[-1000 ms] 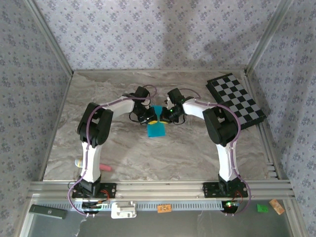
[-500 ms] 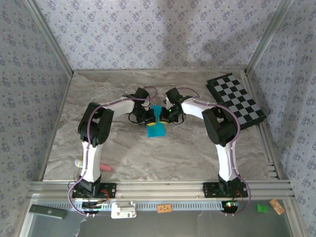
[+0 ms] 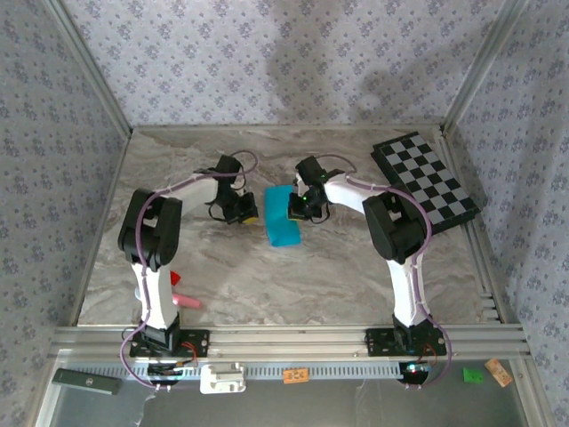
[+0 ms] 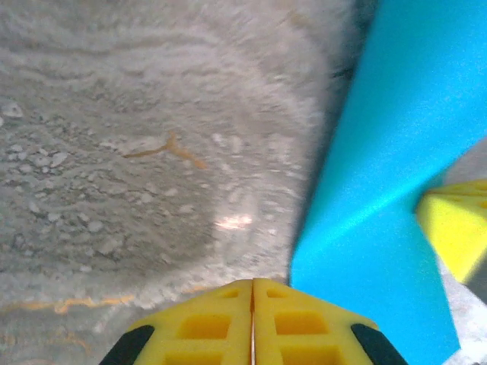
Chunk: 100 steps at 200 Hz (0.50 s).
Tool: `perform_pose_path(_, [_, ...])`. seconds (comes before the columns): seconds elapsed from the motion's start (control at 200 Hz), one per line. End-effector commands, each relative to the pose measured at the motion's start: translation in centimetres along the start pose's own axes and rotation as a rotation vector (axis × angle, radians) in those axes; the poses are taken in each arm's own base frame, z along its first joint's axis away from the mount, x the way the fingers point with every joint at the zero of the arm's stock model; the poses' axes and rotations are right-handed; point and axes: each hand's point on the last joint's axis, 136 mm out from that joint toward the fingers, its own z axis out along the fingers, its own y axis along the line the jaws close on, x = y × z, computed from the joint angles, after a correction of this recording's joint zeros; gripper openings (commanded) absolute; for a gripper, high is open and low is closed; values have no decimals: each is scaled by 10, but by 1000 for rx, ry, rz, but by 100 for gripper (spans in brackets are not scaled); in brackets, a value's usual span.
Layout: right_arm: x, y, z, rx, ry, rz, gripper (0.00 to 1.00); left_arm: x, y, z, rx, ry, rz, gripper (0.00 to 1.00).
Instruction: Fold a paper plane with a square sheet of paper (pick it up from the middle)
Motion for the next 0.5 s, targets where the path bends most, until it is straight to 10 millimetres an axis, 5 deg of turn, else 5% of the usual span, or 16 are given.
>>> perform_pose_path(0.0, [73,-107,30,388,247,75,5,-4,-45,-18,125,-46,42,9])
perform_pose_path(0.26, [73,-107,31,389,267,64,5,-5,-61,30,191,21,23,9])
perform_pose_path(0.405, [74,-106,30,393,282,44,5,-6,-51,45,171,37,6,9])
perform_pose_path(0.495, [75,-108,29,404,290,32,5,-10,-28,49,97,15,-21,9])
